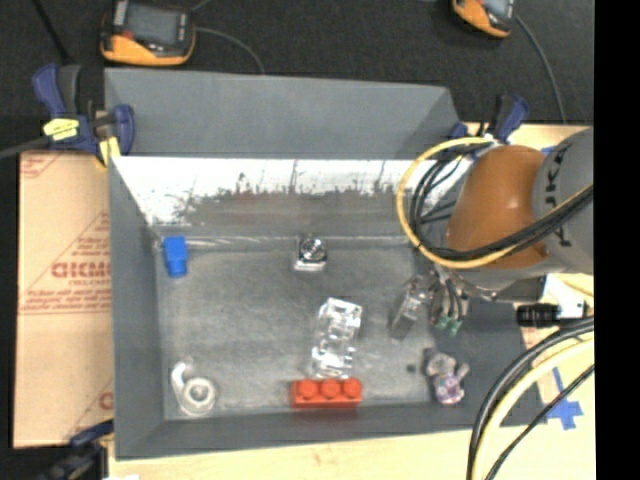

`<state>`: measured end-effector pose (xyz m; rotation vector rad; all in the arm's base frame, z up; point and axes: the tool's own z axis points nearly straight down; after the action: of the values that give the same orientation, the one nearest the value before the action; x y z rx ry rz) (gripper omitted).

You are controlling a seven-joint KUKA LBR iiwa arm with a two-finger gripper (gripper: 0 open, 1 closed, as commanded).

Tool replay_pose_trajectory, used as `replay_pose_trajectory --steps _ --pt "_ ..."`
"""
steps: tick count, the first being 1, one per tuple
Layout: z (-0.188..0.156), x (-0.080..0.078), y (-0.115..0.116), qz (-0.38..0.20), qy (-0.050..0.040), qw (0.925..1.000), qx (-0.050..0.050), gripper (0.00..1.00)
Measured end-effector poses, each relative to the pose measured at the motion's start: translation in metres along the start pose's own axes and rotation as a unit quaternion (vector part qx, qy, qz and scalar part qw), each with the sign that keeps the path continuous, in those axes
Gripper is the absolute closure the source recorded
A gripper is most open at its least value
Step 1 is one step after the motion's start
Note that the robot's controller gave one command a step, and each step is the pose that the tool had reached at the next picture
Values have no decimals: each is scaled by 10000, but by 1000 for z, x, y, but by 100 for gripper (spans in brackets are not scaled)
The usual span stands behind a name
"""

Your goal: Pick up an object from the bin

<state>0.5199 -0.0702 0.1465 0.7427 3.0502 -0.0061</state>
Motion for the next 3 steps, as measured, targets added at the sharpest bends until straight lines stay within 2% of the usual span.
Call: replay_pose_trajectory --steps 1,2,3 --pt "1 1 5 -40 2 10000 -13 0" --pt "61 18 53 1724 29 9850 -11 0" --pt "60 16 52 1721 7 9851 -15 100"
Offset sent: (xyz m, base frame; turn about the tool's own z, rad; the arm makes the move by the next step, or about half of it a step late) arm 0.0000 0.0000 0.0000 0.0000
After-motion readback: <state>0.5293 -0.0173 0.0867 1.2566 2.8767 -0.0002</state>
